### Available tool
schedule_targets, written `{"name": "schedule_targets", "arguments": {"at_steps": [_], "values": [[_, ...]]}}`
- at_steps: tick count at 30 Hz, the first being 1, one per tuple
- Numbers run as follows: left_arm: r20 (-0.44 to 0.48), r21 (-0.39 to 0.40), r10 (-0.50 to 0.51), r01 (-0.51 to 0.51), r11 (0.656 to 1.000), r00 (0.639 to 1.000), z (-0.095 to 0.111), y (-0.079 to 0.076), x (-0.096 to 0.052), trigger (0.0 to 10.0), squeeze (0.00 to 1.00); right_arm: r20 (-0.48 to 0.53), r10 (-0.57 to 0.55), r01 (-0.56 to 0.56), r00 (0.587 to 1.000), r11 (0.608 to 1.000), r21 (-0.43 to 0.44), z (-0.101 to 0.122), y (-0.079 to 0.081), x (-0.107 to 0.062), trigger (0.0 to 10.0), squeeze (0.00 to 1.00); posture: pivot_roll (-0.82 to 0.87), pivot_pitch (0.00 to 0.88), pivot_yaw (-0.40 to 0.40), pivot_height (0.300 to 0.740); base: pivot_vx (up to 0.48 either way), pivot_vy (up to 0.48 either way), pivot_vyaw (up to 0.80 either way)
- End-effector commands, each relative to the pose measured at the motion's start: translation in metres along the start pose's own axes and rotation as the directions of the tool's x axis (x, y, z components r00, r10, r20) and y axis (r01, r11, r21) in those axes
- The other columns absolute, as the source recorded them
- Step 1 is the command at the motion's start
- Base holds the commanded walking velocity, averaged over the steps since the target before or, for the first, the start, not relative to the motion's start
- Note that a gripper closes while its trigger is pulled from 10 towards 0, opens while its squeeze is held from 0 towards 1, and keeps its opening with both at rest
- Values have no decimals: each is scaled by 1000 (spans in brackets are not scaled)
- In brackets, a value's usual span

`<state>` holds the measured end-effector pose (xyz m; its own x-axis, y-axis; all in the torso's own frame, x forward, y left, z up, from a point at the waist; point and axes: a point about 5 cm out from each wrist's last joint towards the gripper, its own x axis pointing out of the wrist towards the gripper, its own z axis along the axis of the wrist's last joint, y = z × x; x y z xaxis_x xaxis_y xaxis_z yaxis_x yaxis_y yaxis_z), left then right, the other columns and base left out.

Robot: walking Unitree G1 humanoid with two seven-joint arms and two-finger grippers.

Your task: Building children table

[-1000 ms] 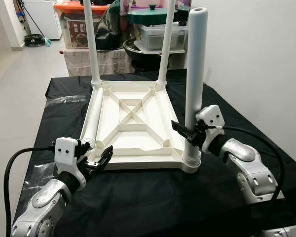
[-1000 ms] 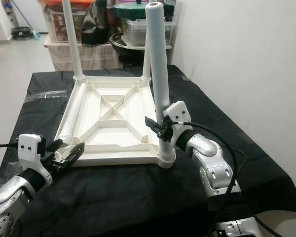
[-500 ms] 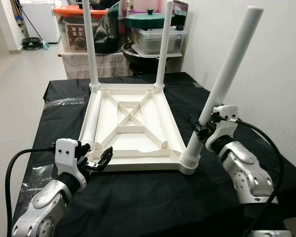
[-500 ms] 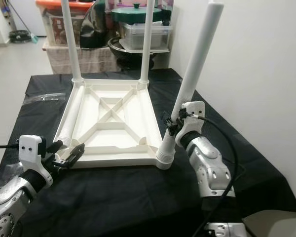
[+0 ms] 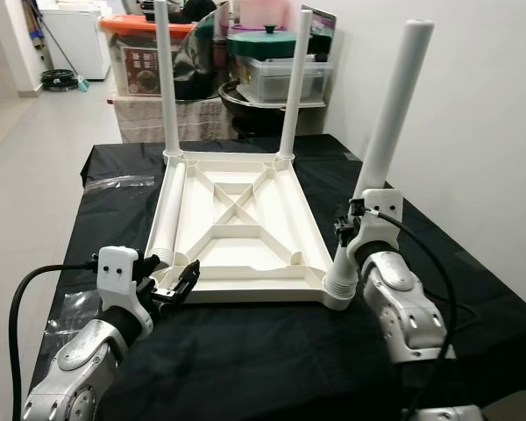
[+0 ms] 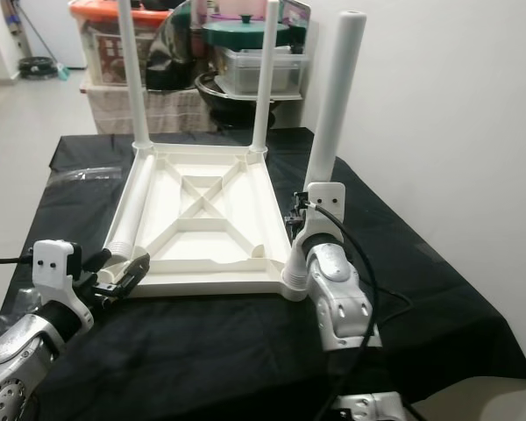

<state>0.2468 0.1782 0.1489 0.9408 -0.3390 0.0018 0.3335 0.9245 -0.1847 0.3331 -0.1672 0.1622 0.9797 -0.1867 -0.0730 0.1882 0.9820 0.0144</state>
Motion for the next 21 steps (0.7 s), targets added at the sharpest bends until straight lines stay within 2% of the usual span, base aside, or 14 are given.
{"name": "schedule_targets", "arguments": {"at_steps": [1,3,4,5,6,7,8,9,11,14,16,18,21], "values": [[-6,8,5,-5,1000,1000,-2,-1,0,10000,0,-243,-218,219,945,976,-22,-55,-31,-5,0,0,95,0,-72,740,0,0,0],[-6,8,5,-5,1000,1000,-2,-1,0,10000,0,-243,-218,219,945,976,-22,-55,-31,-5,0,0,95,0,-72,740,0,0,0],[-6,7,8,-8,1000,1000,-2,0,0,10000,0,-262,-283,297,923,955,14,-58,-34,-7,0,0,97,0,-74,740,0,0,0],[-6,7,8,-8,1000,1000,-2,0,0,10000,0,-262,-283,297,923,955,14,-58,-34,-7,0,0,97,0,-74,740,0,0,0],[-5,7,12,-12,1000,1000,-2,0,0,10000,0,-259,-356,374,898,927,23,-59,-37,-9,0,0,95,0,-74,740,0,0,0],[-5,7,12,-12,1000,1000,-2,0,0,10000,0,-259,-356,374,898,927,23,-59,-37,-9,0,0,95,0,-74,740,0,0,0],[-5,7,15,-15,1000,1000,-2,1,-1,10000,0,-251,-403,421,880,907,21,-59,-39,-11,0,0,93,0,-74,740,0,0,0],[-5,7,15,-15,1000,1000,-2,1,-1,10000,0,-251,-403,421,880,907,21,-59,-39,-11,0,0,93,0,-74,740,0,0,0],[-3,7,18,-18,1000,1000,-2,0,-1,10000,0,-218,-460,476,861,879,22,-56,-42,-13,0,0,96,0,-75,740,0,0,0],[-2,8,20,-20,1000,1000,-2,0,-1,10000,0,-194,-465,478,863,878,18,-52,-40,-13,0,0,98,0,-76,740,0,0,0],[-2,12,23,-23,1000,1000,-2,1,-1,10000,0,-124,-453,456,883,890,1,-43,-33,-11,0,0,97,0,-76,740,0,0,0],[-2,12,23,-23,1000,1000,-2,2,-1,10000,0,-106,-443,445,890,896,-4,-40,-30,-11,0,0,97,0,-76,740,0,0,0],[-6,12,24,-24,1000,1000,-4,2,-1,10000,0,-131,-338,340,932,940,-10,-45,-17,-8,0,0,95,0,-75,740,0,0,0]]}}
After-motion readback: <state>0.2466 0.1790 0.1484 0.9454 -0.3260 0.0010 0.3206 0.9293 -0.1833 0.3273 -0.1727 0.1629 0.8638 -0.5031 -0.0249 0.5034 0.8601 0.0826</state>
